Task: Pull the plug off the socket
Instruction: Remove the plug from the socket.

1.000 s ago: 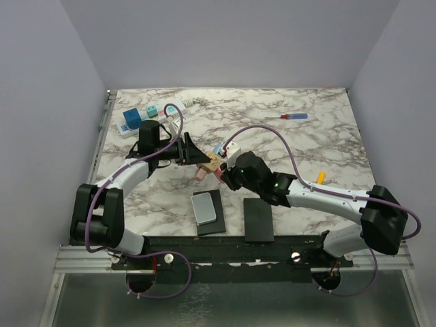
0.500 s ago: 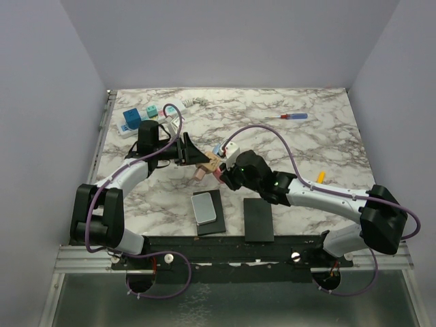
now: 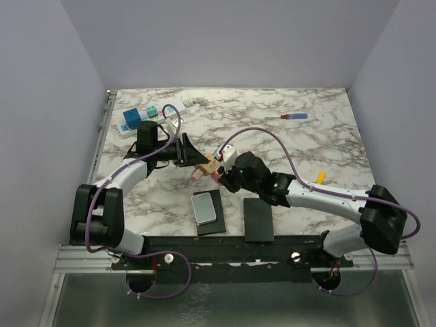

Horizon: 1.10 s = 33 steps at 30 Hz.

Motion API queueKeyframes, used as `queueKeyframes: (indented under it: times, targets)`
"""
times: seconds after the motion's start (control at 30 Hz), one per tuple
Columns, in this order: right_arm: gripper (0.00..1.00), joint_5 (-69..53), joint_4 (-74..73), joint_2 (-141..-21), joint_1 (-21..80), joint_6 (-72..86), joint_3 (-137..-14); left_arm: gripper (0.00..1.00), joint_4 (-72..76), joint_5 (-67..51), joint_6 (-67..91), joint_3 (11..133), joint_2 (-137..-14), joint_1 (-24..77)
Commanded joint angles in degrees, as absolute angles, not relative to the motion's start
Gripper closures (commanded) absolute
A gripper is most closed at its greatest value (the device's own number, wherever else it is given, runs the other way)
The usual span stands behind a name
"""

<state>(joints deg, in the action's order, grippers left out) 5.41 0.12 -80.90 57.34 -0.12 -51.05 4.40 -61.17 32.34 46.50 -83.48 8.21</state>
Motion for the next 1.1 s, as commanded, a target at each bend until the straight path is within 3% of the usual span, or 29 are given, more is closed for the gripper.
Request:
queueKeyframes:
  times: [0.0,0.5,1.07]
  targets:
    - [0.99,4.10,-2.05,-78.71,59.15,-0.57,-51.97,1.00,8.29,-53.71,29.93,47.90,-83.18,5.22]
    - [0.99,12.41,-2.09,-78.06,58.93,2.90,-50.85,1.00,8.26,-54.45,29.89,47.66,-83.71,4.49]
    - [1.00,5.84,-0.53,-80.01,53.14,2.76,-51.61,1.00,8.27,-55.12,29.80,47.74,-83.74,4.50]
